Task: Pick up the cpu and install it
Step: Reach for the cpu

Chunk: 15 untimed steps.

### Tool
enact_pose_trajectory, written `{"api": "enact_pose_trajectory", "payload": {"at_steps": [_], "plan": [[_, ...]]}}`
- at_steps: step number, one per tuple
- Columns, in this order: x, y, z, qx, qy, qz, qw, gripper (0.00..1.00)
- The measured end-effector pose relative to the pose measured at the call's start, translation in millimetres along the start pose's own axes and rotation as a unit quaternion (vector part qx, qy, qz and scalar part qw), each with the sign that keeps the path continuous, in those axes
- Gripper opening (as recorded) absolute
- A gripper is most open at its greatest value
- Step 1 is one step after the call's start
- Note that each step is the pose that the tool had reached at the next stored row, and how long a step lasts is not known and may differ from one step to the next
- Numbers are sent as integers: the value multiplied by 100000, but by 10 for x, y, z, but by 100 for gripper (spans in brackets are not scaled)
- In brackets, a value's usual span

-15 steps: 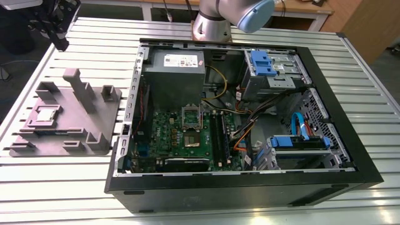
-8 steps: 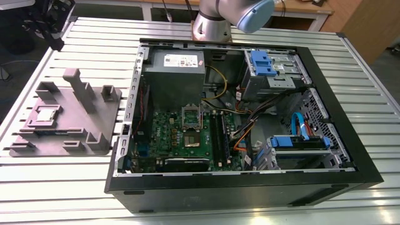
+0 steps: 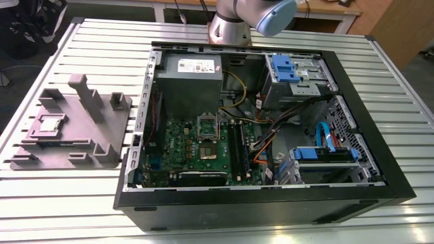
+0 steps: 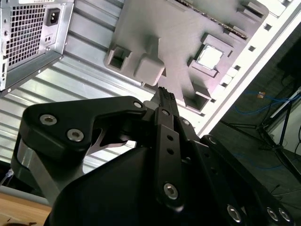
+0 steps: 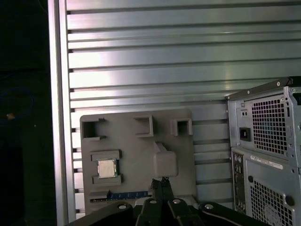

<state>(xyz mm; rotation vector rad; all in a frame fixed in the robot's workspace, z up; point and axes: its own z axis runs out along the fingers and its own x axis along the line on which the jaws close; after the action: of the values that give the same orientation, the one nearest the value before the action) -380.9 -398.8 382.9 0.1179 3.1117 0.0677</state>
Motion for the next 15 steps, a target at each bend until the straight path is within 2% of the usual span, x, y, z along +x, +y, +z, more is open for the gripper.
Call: {"api": "enact_pose_trajectory", "payload": {"at_steps": [15], "plan": [[185,-15,12,0,-2,0,100000,10]]}}
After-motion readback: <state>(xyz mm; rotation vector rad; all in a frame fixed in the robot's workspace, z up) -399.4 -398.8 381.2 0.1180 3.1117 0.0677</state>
